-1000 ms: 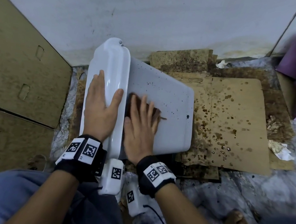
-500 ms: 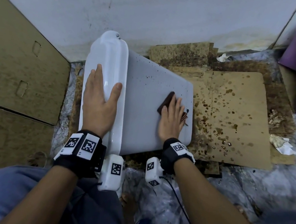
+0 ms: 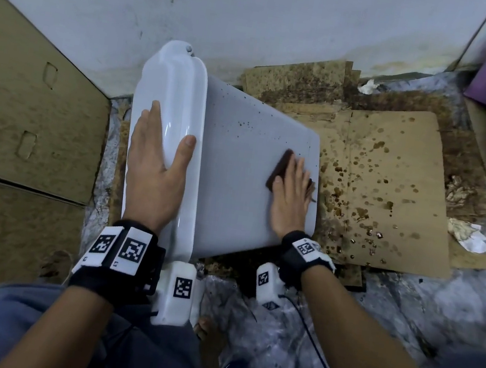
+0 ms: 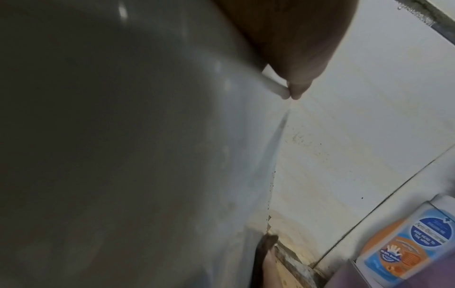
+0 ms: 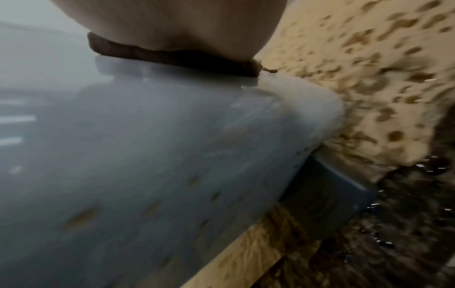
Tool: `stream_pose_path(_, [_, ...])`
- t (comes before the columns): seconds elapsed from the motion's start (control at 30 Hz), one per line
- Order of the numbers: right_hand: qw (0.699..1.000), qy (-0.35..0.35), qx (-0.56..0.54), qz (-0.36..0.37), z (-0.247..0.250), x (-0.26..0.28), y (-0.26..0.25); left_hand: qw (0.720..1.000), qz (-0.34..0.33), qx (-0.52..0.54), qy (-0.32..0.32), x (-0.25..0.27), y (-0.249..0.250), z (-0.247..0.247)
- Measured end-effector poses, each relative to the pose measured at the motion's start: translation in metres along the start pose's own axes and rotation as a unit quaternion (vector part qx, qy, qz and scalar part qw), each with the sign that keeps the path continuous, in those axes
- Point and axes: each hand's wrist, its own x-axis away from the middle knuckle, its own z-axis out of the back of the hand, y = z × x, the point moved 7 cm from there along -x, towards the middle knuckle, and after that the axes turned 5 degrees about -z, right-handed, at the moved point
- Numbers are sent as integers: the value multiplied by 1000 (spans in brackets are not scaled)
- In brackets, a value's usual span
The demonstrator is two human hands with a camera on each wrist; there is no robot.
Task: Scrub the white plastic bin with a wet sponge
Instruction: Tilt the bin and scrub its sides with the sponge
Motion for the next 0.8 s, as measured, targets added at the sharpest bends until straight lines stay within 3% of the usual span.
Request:
stream_pose_path(0.1, [998,4,12,-62,6,-20,31,1000,-1,0,2,-1,0,-1])
stream_pose_path(0.2, [996,0,-5,-86,2,-14,21,1000,-6,-3,2,-5,-3,-2])
stream_pose_path(0.37, [997,-15,5,75,-13,40,-28,1000,-6,-5,0,-7,-10,-1])
stream_pose_path(0.47, [996,-24,-4,91,-15,37,-22,1000,-4,4,3,-4,-14,1])
stream_pose_path(0.53, [998,-18,-1,59,-10,21,-9,1000,3,8,4,-3,-18,2])
stream_pose_path(0.67, [996,-18,-21,-84,5,-26,34,1000,3,8,9,0,-19,4])
stream_pose_path(0.8, [994,-24,7,-108,8,-40,39,1000,1,0,2,-3,-19,3])
